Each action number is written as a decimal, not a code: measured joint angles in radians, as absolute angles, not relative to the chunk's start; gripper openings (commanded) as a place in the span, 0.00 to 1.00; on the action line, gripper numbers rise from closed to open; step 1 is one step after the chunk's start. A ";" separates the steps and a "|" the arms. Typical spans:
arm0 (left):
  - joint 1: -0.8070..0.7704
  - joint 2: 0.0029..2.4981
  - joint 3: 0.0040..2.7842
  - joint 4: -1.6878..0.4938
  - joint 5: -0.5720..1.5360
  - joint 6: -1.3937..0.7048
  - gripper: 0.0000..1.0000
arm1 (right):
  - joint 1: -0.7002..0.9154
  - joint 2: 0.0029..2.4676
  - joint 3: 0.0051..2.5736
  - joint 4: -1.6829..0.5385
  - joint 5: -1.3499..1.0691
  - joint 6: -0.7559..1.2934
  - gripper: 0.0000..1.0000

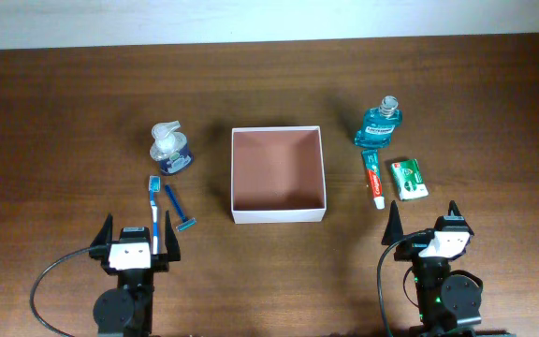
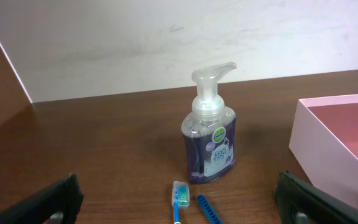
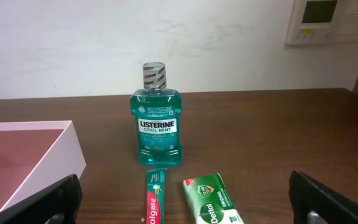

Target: Pack container

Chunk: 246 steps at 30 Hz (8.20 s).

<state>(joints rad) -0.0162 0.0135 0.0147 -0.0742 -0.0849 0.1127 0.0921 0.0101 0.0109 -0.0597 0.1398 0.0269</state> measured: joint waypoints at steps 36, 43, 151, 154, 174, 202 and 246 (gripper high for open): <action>-0.016 0.014 0.015 -0.074 -0.085 0.113 0.99 | 0.092 0.010 0.011 -0.060 0.140 0.026 0.99; -0.016 0.014 0.015 -0.074 -0.085 0.113 1.00 | 0.092 0.010 0.011 -0.060 0.140 0.027 0.99; -0.016 0.014 0.015 -0.074 -0.085 0.113 1.00 | 0.092 0.010 0.011 -0.060 0.140 0.026 0.99; -0.016 0.014 0.015 -0.074 -0.085 0.113 0.99 | 0.092 0.010 0.011 -0.060 0.140 0.026 0.99; -0.016 0.014 0.015 -0.074 -0.085 0.113 1.00 | 0.092 0.010 0.011 -0.060 0.140 0.027 0.98; -0.016 0.014 0.015 -0.074 -0.085 0.113 1.00 | 0.092 0.010 0.011 -0.060 0.140 0.027 0.99; -0.016 0.014 0.015 -0.074 -0.085 0.113 1.00 | 0.092 0.010 0.011 -0.060 0.140 0.026 0.99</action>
